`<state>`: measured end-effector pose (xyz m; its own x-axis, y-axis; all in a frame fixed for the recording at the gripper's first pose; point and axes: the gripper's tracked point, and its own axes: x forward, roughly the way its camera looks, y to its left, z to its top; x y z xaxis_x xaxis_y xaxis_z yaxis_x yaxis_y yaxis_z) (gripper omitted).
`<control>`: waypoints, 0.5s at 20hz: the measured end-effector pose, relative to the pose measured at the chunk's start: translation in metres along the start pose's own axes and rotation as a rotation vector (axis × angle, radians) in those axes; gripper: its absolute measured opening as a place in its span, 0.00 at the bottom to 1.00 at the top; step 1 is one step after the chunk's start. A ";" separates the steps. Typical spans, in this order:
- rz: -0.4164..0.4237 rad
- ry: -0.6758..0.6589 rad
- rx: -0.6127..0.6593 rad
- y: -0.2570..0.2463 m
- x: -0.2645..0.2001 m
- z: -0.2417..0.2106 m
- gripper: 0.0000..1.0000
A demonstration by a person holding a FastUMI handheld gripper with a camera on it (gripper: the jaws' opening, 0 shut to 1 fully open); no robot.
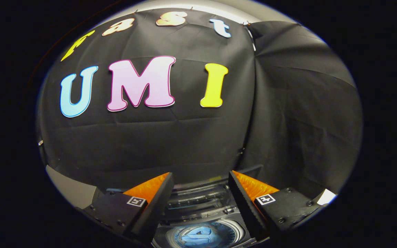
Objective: Put the clothes into the washing machine and then close the washing machine lid.
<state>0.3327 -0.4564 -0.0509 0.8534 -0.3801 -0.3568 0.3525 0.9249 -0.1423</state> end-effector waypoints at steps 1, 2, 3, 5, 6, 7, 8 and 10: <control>0.006 0.024 -0.004 0.003 0.011 -0.004 1.00; 0.014 0.041 -0.002 0.007 0.021 -0.008 0.99; 0.021 0.069 -0.002 0.010 0.031 -0.016 0.99; 0.032 0.080 -0.039 0.012 0.039 -0.022 0.99; 0.039 0.086 -0.063 0.013 0.044 -0.023 0.99; 0.048 0.096 -0.071 0.013 0.043 -0.027 0.98; 0.053 0.093 -0.068 0.011 0.041 -0.025 1.00; 0.055 0.081 -0.077 0.011 0.037 -0.025 1.00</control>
<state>0.3583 -0.4606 -0.0886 0.8353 -0.3305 -0.4393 0.2729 0.9430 -0.1904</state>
